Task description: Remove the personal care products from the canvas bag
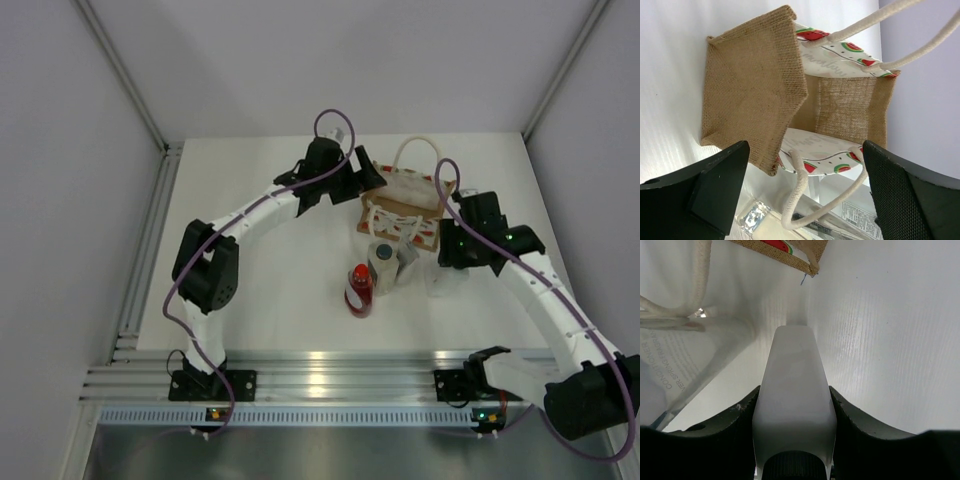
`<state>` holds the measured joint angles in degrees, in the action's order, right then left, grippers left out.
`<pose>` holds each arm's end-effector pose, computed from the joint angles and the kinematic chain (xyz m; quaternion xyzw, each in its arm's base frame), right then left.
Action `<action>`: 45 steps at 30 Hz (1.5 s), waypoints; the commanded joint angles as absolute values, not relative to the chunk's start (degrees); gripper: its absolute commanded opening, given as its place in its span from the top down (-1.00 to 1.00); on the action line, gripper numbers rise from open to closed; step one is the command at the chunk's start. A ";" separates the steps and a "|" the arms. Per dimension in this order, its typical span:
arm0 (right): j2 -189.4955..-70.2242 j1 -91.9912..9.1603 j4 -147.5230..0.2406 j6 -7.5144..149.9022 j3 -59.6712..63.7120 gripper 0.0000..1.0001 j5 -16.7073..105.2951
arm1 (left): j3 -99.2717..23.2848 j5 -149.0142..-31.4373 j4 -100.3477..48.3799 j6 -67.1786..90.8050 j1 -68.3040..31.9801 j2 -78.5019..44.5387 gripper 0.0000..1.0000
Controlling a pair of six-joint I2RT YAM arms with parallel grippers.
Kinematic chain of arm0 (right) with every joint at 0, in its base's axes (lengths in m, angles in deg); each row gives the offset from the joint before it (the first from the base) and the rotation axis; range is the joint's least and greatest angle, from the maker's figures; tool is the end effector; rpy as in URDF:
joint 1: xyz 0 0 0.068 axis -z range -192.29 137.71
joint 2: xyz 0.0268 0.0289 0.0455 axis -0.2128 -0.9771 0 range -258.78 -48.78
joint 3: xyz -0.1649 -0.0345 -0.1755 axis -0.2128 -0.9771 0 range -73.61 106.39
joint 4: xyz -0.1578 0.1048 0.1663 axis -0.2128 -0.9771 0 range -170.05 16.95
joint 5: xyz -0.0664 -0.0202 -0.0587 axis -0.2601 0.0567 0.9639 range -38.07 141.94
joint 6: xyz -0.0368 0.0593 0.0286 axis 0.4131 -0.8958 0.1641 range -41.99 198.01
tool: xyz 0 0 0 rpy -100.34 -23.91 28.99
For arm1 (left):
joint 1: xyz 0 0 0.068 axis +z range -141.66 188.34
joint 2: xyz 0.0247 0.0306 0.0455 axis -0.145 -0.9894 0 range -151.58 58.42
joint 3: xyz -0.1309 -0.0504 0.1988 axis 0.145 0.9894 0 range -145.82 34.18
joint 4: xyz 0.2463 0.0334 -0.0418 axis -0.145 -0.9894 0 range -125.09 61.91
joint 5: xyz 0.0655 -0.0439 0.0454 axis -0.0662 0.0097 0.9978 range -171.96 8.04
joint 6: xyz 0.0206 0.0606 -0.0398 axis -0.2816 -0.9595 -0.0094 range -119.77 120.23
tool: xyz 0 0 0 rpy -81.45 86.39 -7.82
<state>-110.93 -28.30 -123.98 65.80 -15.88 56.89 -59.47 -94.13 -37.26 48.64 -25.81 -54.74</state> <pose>0.2207 0.0577 0.2484 -0.0188 0.9536 0.0325 0.2986 0.3836 -0.2766 0.2407 -0.0526 0.8555 -0.4030 0.3208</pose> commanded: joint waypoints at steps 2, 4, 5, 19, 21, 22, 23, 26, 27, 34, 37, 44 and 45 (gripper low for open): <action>-110.21 -29.16 -115.85 65.35 -14.46 1.00 58.53 | -61.36 -93.57 -36.79 45.94 -25.59 -48.37 -0.97; -110.91 -29.43 -115.76 65.44 -14.55 1.00 58.96 | -60.92 -91.38 -38.19 44.89 -25.50 -46.44 -0.97; -111.18 -29.43 -115.76 65.61 -14.55 1.00 59.14 | -60.75 -90.32 -38.72 43.75 -25.59 -45.73 -0.97; -117.41 -29.87 -115.85 67.11 -15.43 1.00 56.95 | -50.73 -78.28 -44.08 36.54 -25.50 -27.02 -0.98; -118.30 -29.78 -115.85 67.11 -15.69 1.00 56.68 | -48.72 -77.84 -44.69 36.09 -25.59 -23.86 -0.97; -119.17 -29.87 -115.85 67.20 -15.69 1.00 56.77 | -47.92 -77.66 -44.70 35.92 -25.50 -22.97 -0.97; -119.61 -29.78 -115.85 67.20 -15.69 0.95 56.77 | -47.22 -77.40 -44.79 35.74 -25.50 -21.92 -0.97; -120.32 -29.78 -115.58 67.29 -15.61 0.66 57.12 | -44.49 -76.96 -45.31 35.57 -25.50 -18.23 -0.97; -120.32 -29.78 -115.41 67.11 -15.61 0.54 57.90 | -43.70 -77.22 -45.23 35.48 -25.50 -16.48 -0.97; -119.18 -29.78 -115.06 67.02 -14.20 0.07 58.97 | -35.79 -74.67 -46.28 35.74 -25.50 -8.38 -0.97; -118.22 -29.87 -114.88 67.02 -13.59 -0.32 59.93 | -33.24 -74.32 -47.86 35.66 -25.59 -5.74 -0.97; -114.35 -29.78 -115.06 66.76 -11.48 -0.99 60.11 | -31.30 -69.59 -55.67 32.76 -25.50 -0.21 -0.98; -112.87 -29.78 -115.06 66.67 -11.48 -0.99 60.37 | -31.91 -68.27 -59.43 32.49 -25.50 0.24 -0.97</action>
